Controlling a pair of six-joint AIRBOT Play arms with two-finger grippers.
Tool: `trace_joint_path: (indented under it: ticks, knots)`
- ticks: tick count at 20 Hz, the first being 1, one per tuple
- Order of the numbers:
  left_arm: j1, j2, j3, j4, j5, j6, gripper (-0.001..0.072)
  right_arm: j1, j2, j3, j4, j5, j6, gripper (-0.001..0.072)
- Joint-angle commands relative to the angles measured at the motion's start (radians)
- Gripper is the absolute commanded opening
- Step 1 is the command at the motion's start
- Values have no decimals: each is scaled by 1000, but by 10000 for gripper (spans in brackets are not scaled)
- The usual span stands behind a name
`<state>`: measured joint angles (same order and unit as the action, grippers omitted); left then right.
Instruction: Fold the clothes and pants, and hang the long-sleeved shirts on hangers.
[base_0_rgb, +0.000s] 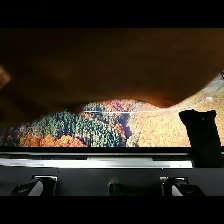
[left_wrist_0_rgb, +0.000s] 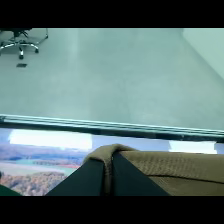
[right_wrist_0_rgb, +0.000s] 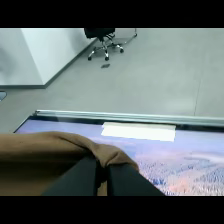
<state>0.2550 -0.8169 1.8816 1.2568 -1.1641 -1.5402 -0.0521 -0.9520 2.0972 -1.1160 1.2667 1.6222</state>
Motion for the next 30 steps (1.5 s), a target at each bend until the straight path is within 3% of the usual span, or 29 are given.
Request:
trace_joint_path:
  ticks: [1, 6, 13, 16, 20, 21, 22, 23, 24, 26, 29, 30]
  knots:
    - [-3, -55, -18, 2, -32, -7, 19, 0, -53, -48, -36, 42, 94, 32]
    - [-71, -419, -18, -71, -149, 121, 19, 0, -375, -93, -28, 132, 112, 32]
    - [-156, -1008, -17, -72, -39, 138, 20, 2, -930, -93, 35, 14, 50, 33]
    - [-171, -1139, -15, -77, 39, 135, 21, 2, -1087, -93, 95, -55, 50, 33]
    - [-171, -1190, -16, -108, 47, 130, 39, 3, -1185, -93, 220, -77, 50, 39]
    - [-169, -1189, -14, -105, 46, 114, 142, 7, -1188, -93, 220, -80, 48, 111]
    - [-162, -1189, -1, -105, 26, 95, 332, 10, -1186, -92, 227, -80, 43, 259]
    - [-153, -1188, 21, -105, -8, 92, 588, 10, -1180, -92, 243, -69, 41, 430]
    - [-140, -1187, 56, -104, -58, 90, 705, 6, -1168, -91, 246, -45, 41, 534]
    - [-100, -1172, 132, -101, -178, 90, 705, -8, -1117, -90, 223, 59, -13, 548]
    - [-19, -1090, 145, -105, -305, 91, 705, -44, -984, -90, 76, 292, -252, 547]
    - [10, -1049, 122, -105, -320, 90, 705, -74, -937, -107, 56, 318, -252, 543]
